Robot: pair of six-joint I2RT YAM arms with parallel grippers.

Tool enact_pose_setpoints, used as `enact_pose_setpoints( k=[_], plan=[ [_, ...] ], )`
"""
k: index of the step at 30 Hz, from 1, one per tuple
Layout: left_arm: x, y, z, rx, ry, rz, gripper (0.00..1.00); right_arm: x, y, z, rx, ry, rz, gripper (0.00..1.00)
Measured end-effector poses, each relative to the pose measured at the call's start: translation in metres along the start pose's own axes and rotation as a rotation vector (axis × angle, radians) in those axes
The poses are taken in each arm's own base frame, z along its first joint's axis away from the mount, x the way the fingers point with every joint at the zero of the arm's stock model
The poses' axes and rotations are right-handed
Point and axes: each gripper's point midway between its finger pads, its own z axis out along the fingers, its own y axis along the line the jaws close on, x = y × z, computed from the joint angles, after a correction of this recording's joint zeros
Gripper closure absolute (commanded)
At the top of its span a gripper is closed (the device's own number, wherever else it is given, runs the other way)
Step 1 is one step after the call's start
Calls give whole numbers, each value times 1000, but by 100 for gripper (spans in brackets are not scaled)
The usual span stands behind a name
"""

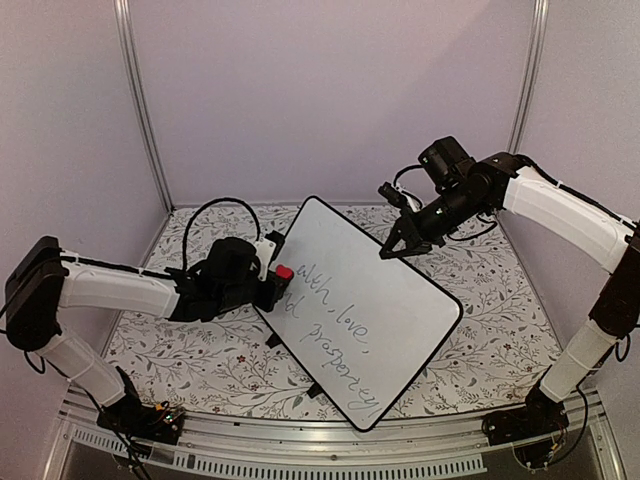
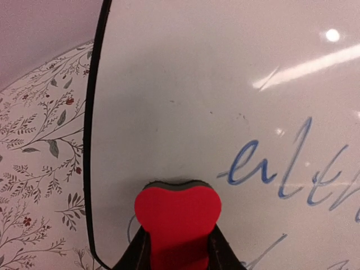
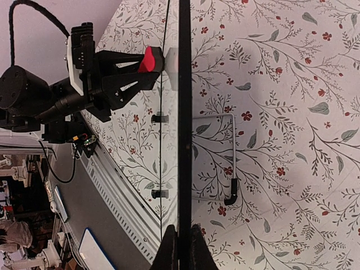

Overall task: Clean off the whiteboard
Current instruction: Erase the center of the whiteboard.

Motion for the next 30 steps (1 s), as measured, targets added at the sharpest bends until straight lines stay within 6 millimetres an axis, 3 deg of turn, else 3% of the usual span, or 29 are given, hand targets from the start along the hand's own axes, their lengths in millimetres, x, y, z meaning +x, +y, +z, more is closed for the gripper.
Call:
enact_pose_setpoints(
  k=[12, 20, 30],
  plan=[
    [-1, -11, -4, 46, -6, 19, 100, -2, 1, 1, -4, 1, -4, 100],
    [-25, -13, 4, 21, -34, 26, 100, -2, -1, 1, -1, 3, 4, 100],
    [-35, -16, 6, 26, -49, 43, 100, -2, -2, 2, 0, 3, 8, 100]
  ],
)
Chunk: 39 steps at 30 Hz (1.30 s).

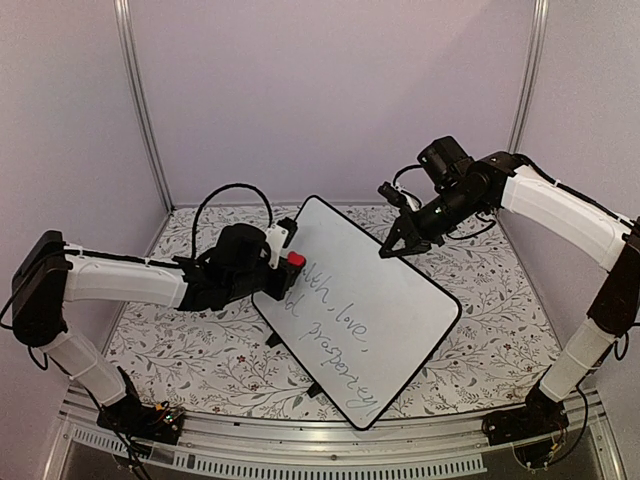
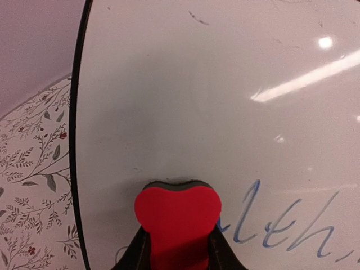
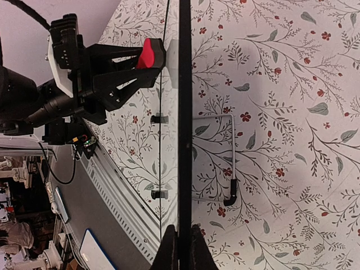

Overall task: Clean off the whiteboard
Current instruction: Erase the center of the whiteboard.

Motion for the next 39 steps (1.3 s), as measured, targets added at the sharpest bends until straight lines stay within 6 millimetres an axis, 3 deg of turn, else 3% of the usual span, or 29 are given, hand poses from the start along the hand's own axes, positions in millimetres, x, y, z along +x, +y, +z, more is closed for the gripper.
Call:
enact_pose_setpoints(
  k=[8, 19, 30, 39],
  plan=[
    [0, -9, -4, 32, -17, 15, 100, 0, 1, 0, -2, -1, -2, 100],
    [10, -2, -4, -11, -1, -3, 100, -1, 0, 0, -2, 0, -2, 100],
    [29, 4, -7, -31, 29, -14, 100, -1, 0, 0, -1, 0, -1, 100],
    [40, -4, -15, 35, 46, -4, 100, -2, 1, 1, -6, -3, -5, 100]
  ],
)
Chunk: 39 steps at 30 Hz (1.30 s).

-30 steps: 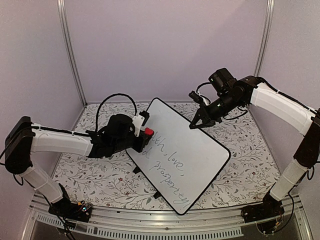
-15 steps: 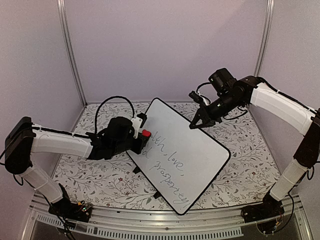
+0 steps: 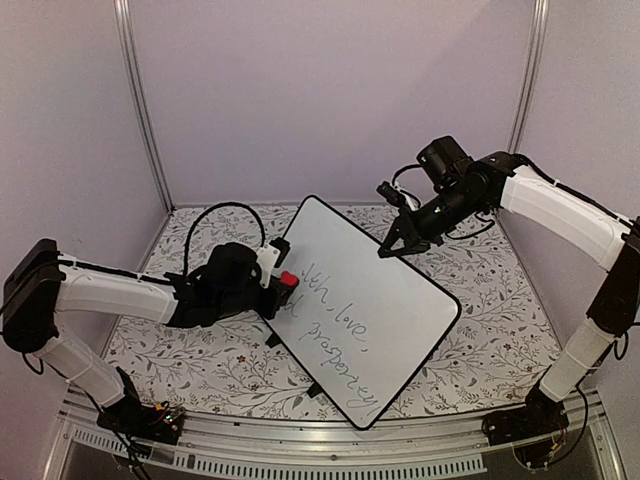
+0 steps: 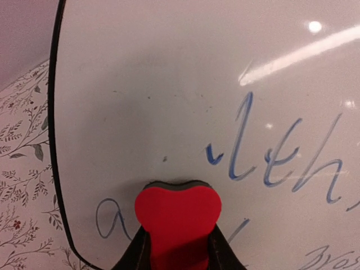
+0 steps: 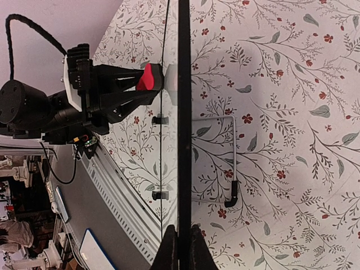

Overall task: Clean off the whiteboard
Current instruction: Erase the center of the whiteboard.

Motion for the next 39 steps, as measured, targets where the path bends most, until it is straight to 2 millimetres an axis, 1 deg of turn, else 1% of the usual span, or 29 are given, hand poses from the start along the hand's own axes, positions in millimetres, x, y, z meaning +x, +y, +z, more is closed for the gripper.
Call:
enact_pose_setpoints(
  k=[7, 12, 15, 23, 28, 32, 39],
  plan=[
    [-5, -3, 0, 17, -12, 14, 100, -1, 0, 1, -4, -1, -4, 100],
    [-21, -3, 4, -3, -40, 12, 100, 0, 0, 1, -3, -1, -4, 100],
    [-26, -1, 6, -15, -48, 11, 100, 0, 0, 1, -2, -1, -3, 100],
    [-26, 3, 7, -38, -52, 0, 100, -1, 0, 1, 0, -1, -3, 100],
    [-13, 13, 7, -83, -33, -23, 100, -1, 0, 1, 1, -1, -3, 100],
    [-5, 17, 7, -100, -19, -35, 100, -1, -1, 1, 2, -1, 0, 100],
    [-4, 19, 7, -109, -19, -38, 100, -1, -1, 1, 2, -1, 0, 100]
  ],
)
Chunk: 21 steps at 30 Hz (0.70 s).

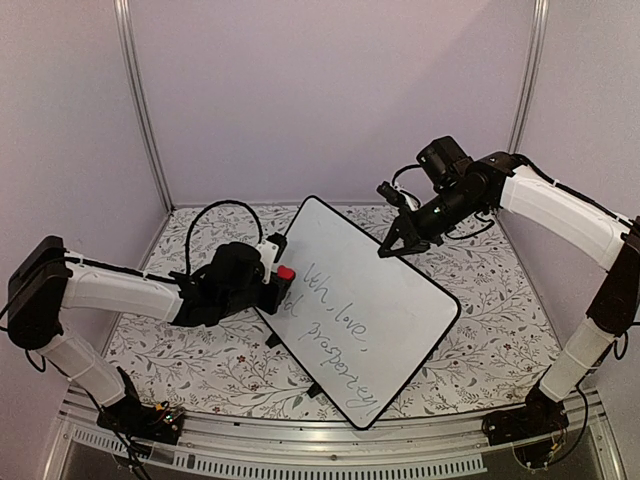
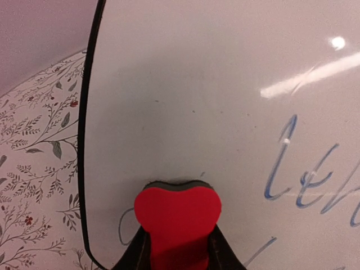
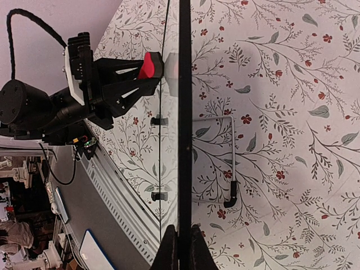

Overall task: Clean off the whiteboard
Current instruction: Erase the center of the whiteboard.

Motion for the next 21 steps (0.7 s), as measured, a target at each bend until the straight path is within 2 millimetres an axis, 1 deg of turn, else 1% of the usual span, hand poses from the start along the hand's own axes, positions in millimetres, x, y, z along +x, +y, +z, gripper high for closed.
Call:
enact_pose_setpoints(
  k=[7, 12, 14, 18, 21],
  plan=[
    [-5, -1, 1, -2, 8, 9, 100, 0, 0, 0, 0, 0, 1, 100],
    [-27, 0, 7, -40, -16, 6, 100, 0, 0, 0, 2, 1, 2, 100],
    [-32, 1, 8, -49, -26, 3, 100, 0, 0, 0, 1, 1, 1, 100],
    [-32, 1, 8, -48, -29, 1, 100, 0, 0, 0, 1, 1, 1, 100],
    [-25, 3, 7, -48, -28, -5, 100, 0, 0, 0, 1, 0, 1, 100]
  ],
)
